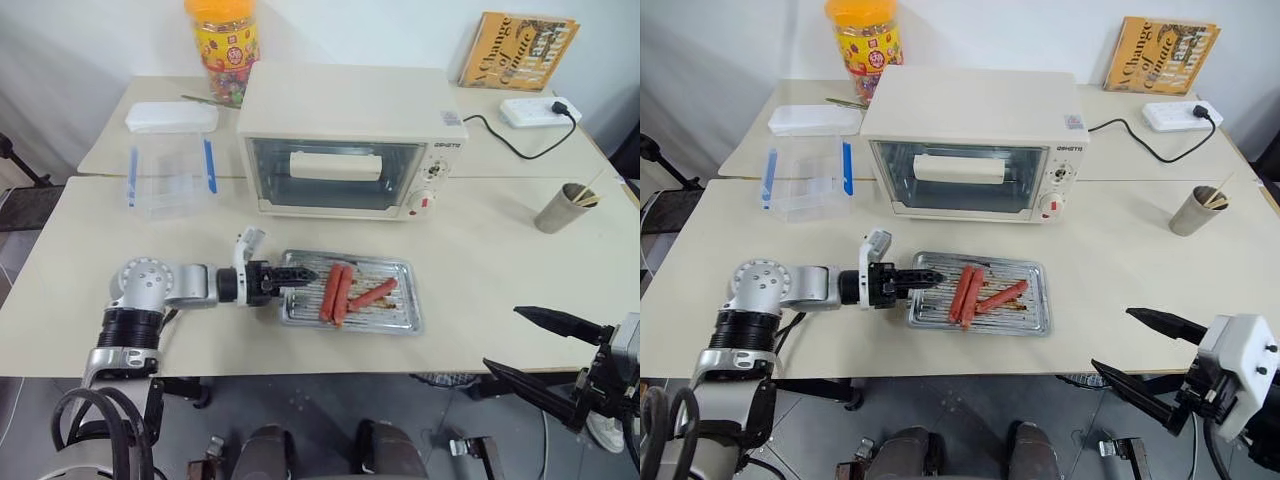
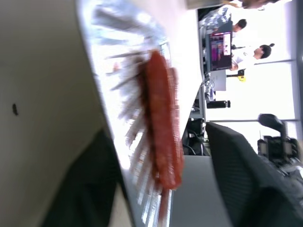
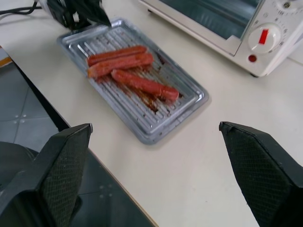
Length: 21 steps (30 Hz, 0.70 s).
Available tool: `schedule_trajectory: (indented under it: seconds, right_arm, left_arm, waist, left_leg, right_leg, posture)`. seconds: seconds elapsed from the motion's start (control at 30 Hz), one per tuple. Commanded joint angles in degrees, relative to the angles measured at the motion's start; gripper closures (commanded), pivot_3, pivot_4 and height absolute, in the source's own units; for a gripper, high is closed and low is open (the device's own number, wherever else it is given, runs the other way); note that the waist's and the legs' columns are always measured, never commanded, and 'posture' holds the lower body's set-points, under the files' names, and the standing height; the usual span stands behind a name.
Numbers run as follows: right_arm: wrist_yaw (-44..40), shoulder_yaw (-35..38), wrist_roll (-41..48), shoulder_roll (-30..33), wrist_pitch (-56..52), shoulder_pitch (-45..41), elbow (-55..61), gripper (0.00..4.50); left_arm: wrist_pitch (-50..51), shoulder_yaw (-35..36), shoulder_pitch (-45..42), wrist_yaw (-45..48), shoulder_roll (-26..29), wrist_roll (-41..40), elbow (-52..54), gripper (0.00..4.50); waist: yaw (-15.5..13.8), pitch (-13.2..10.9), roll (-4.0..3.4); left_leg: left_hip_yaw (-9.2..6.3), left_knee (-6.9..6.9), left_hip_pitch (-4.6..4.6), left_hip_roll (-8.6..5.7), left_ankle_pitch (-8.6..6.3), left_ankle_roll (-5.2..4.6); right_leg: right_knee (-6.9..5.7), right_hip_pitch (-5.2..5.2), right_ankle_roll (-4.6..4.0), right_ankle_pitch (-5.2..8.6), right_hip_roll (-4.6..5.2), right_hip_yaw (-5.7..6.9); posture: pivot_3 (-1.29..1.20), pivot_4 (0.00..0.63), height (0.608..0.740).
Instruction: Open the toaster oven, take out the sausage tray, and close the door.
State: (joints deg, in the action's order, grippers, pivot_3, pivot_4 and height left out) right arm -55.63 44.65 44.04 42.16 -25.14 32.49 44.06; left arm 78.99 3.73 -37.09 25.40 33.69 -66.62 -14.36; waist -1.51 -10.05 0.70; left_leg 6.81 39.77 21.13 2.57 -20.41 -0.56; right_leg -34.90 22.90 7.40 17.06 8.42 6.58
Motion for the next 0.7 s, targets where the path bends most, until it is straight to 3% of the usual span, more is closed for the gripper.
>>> schedule_trajectory:
  seconds: [0.03, 0.07, 0.2, 0.33, 0.4, 0.47, 0.7]
  right_arm:
    - [-1.71, -0.8, -0.61, 0.65, 2.06, -1.18, -2.79, 0.0]
    - [-2.55, -1.16, -1.35, 0.95, 2.83, -1.66, -4.21, 0.0]
    - [-6.04, -3.77, -4.69, 1.86, 6.87, -4.82, -11.63, 0.0]
    - [-9.63, -8.26, -7.54, 2.99, 10.75, -7.96, -15.58, 0.0]
    - [-10.44, -10.34, -8.26, 2.45, 13.39, -10.44, -16.35, 0.0]
    - [-11.48, -11.51, -5.45, -0.43, 16.06, -13.42, -17.03, 0.0]
    - [-16.95, -14.71, -5.41, 0.0, 17.66, -13.0, -18.72, 0.0]
  left_arm:
    - [-8.9, -1.21, 4.17, 10.76, 7.74, 7.67, 9.66, 0.23]
    - [-11.72, -1.29, 6.14, 14.27, 10.05, 9.52, 11.45, 0.06]
    - [-24.15, 1.71, 15.82, 26.4, 17.87, 16.53, 14.07, 0.06]
    - [-56.56, 10.26, 25.85, 35.1, 15.28, 27.95, 15.85, 0.06]
    - [-64.07, 12.19, 28.6, 39.09, 15.32, 30.45, 16.66, 0.06]
    - [-57.55, 15.15, 32.79, 44.38, 18.81, 25.79, 17.55, 0.06]
    - [-73.94, 17.03, 34.95, 49.44, 17.65, 33.54, 12.77, 0.06]
  waist:
    - [0.28, 0.0, 0.0]
    - [0.21, 0.0, -0.02]
    - [0.28, -0.02, -0.04]
    - [0.07, -0.04, -0.05]
    - [-0.23, -0.04, -0.05]
    - [0.12, -0.04, -0.06]
    - [-0.06, -0.12, -0.28]
  left_leg:
    - [0.0, -0.03, -0.02, 0.03, 0.0, 0.01]
    - [0.06, -0.09, -0.05, 0.04, 0.0, 0.02]
    - [0.1, -0.13, 0.0, 0.03, -0.02, 0.04]
    - [0.29, -0.25, 0.11, 0.07, -0.02, 0.05]
    - [0.28, -0.22, 0.16, 0.1, -0.01, 0.06]
    - [0.32, -0.21, 0.14, 0.1, -0.01, 0.07]
    - [0.36, -0.22, 0.1, 0.11, -0.03, 0.03]
  right_leg:
    - [0.03, 0.01, 0.0, 0.0, -0.03, -0.01]
    - [0.04, 0.03, -0.01, 0.01, -0.05, -0.04]
    - [0.1, 0.14, -0.02, 0.01, -0.05, -0.12]
    - [0.05, 0.5, -0.05, 0.03, -0.03, -0.28]
    - [0.07, 0.53, -0.05, 0.03, -0.02, -0.23]
    - [0.09, 0.54, -0.05, 0.02, 0.01, -0.27]
    - [-0.09, 0.54, -0.05, 0.02, 0.02, -0.26]
  posture:
    - [0.0, 0.15, 0.74]
    - [0.0, 0.15, 0.74]
    - [0.0, 0.15, 0.74]
    - [0.0, 0.15, 0.74]
    - [0.0, 0.15, 0.74]
    - [0.0, 0.15, 0.74]
    - [0.0, 0.15, 0.74]
